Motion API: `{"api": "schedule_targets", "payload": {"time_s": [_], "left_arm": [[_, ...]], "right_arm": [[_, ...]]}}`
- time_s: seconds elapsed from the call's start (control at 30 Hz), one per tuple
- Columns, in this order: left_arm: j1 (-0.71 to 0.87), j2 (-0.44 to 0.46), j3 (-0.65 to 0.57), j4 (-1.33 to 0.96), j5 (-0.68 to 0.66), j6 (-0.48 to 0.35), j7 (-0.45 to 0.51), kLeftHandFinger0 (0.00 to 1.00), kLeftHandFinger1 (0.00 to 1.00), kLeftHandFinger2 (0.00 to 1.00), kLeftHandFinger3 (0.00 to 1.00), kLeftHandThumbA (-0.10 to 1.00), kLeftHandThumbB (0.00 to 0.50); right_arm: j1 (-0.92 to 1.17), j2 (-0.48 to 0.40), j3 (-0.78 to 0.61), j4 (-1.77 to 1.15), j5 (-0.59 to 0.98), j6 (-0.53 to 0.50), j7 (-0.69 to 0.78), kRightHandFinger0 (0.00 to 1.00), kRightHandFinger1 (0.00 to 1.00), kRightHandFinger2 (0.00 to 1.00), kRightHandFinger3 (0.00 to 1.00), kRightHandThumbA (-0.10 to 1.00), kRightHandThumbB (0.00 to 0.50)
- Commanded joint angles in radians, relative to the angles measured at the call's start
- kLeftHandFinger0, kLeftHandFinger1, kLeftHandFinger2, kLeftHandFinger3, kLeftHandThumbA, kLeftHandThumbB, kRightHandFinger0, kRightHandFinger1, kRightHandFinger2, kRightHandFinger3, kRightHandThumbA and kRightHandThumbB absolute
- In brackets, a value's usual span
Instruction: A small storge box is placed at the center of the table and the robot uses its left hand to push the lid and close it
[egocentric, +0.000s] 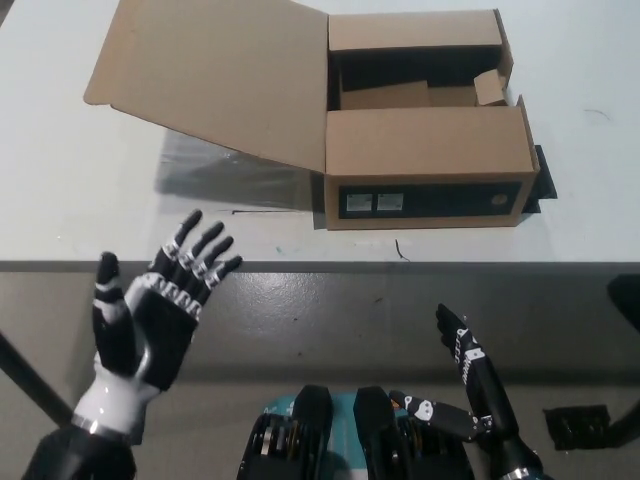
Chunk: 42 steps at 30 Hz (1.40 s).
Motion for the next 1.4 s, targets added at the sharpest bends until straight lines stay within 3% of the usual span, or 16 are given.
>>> {"api": "schedule_targets", "payload": {"time_s": [0.0,0.4,0.8,1.07,1.37], "left_arm": [[-0.132,-0.066,0.118,0.092,-0.395,0.193,-0.009,1.0,1.0,1.0,1.0,1.0,0.35],[-0.228,-0.094,0.21,0.252,-0.416,0.277,-0.017,1.0,1.0,1.0,1.0,1.0,0.333],[-0.328,-0.113,0.281,0.385,-0.379,0.307,0.011,1.0,1.0,1.0,1.0,1.0,0.351],[-0.414,-0.11,0.312,0.489,-0.36,0.311,0.01,1.0,1.0,1.0,1.0,1.0,0.349],[-0.59,-0.085,0.325,0.702,-0.279,0.252,0.008,1.0,1.0,1.0,1.0,1.0,0.351]], "right_arm": [[-0.024,0.001,0.004,-0.032,-0.018,-0.077,-0.032,1.0,1.0,1.0,1.0,1.0,0.338],[-0.024,0.0,0.008,-0.037,-0.023,-0.077,-0.038,1.0,1.0,1.0,1.0,1.0,0.341],[-0.027,0.001,0.008,-0.037,-0.021,-0.077,-0.041,1.0,1.0,1.0,1.0,1.0,0.347],[-0.026,0.001,0.012,-0.036,-0.017,-0.077,-0.041,1.0,1.0,1.0,1.0,1.0,0.34],[-0.034,0.004,0.008,-0.031,-0.01,-0.077,-0.037,1.0,1.0,1.0,1.0,1.0,0.348]]}}
